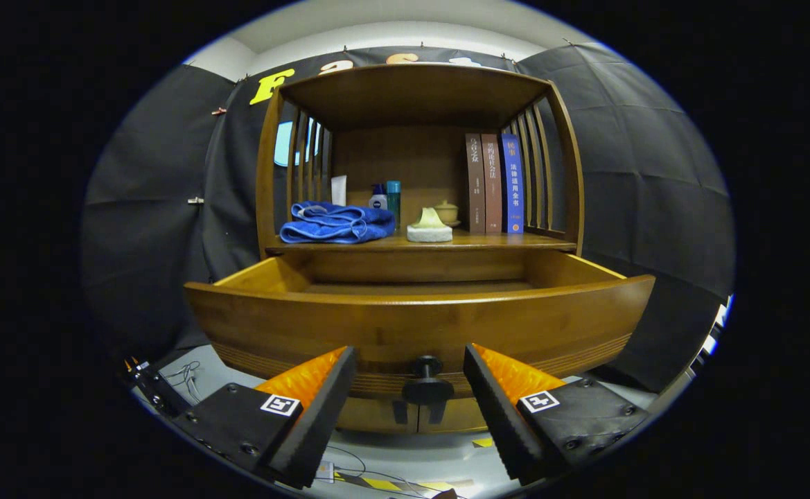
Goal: Pull open the drawer, take out the items inside it, and place them on the countertop above the cabinet.
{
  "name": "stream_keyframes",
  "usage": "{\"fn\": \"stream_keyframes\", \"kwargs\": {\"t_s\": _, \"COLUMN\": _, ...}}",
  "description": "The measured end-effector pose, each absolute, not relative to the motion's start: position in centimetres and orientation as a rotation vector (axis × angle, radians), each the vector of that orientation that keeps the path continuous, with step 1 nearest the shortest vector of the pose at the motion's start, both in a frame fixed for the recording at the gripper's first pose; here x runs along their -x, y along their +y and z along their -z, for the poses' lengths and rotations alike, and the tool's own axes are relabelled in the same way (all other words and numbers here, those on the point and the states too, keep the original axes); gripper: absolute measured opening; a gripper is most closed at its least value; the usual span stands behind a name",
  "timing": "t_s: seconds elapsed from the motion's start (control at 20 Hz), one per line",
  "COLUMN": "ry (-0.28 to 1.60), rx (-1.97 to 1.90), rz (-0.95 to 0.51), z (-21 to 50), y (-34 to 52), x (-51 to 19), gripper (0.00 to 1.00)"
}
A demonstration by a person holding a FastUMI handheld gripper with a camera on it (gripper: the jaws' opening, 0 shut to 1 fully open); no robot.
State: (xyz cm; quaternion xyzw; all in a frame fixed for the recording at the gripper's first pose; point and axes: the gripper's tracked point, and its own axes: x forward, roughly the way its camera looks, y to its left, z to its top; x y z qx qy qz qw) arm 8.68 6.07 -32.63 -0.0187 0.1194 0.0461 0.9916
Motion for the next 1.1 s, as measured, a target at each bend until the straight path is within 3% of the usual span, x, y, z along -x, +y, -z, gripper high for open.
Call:
{"fn": "stream_keyframes", "kwargs": {"t_s": 0.6, "ry": 0.258, "rx": -0.007, "rz": -0.057, "z": 33.8, "y": 5.3, "x": -10.8, "gripper": 1.0}}
{"fn": "stream_keyframes", "kwargs": {"t_s": 1.1, "ry": 0.259, "rx": 0.021, "rz": -0.054, "z": 33.6, "y": 5.8, "x": -16.8, "gripper": 1.0}}
